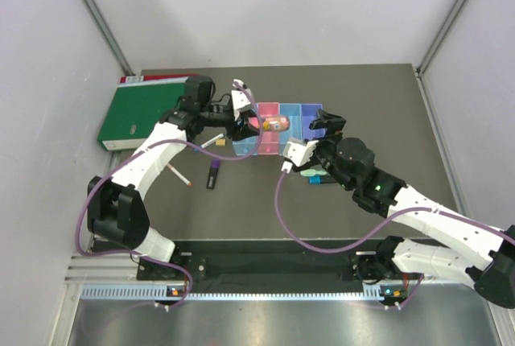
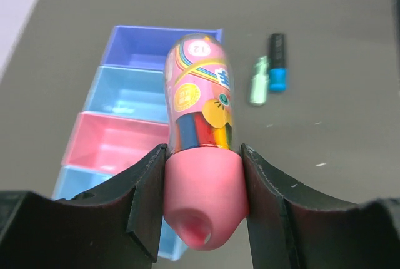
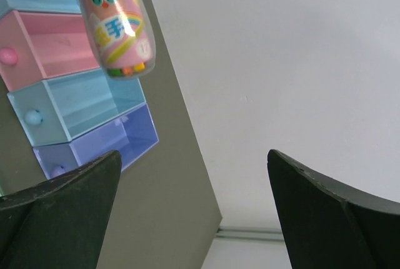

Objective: Sort the stationery into containers
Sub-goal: Place the stationery in the storage box.

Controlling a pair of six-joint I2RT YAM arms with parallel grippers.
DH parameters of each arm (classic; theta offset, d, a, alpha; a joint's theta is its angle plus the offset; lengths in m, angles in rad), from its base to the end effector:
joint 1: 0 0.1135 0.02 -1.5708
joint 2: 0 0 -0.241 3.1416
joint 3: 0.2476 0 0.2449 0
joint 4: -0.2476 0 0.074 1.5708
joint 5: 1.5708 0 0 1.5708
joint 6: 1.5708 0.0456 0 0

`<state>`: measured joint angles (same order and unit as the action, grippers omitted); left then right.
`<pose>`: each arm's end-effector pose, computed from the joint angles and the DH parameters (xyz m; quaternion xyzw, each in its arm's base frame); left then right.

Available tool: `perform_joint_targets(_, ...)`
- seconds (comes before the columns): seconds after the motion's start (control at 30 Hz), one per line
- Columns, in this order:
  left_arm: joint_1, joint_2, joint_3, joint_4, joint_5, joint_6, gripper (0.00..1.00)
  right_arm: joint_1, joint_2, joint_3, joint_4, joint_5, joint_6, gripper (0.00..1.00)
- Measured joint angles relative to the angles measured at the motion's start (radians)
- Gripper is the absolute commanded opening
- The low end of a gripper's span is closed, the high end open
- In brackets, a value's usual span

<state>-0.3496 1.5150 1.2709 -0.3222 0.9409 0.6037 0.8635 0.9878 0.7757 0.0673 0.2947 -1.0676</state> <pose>0.3036 -0.1499 0.3009 0.5523 0.5941 -0.3397 0.4760 0.1715 0.1803 0.3064 -0.5607 0.5047 -0.1764 0.6323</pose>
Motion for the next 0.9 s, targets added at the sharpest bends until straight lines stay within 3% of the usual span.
perform_joint_targets(0.27,0.000,0.106,0.195,-0.215,-0.114,0.321,0.00,-0.091,0.042,0.042,0.019,0.098,-0.002,1.00)
perform_joint_targets(0.5,0.000,0.339,0.525,-0.536,-0.183,0.593,0.00,-0.222,0.095,0.169,-0.002,0.137,0.042,1.00)
perform_joint_targets(0.7,0.000,0.507,0.760,-0.727,-0.289,0.797,0.00,-0.261,0.093,0.189,-0.023,0.142,0.049,1.00)
perform_joint_targets(0.9,-0.004,0.570,0.815,-0.812,-0.392,0.986,0.00,-0.273,0.091,0.189,-0.056,0.149,0.052,1.00)
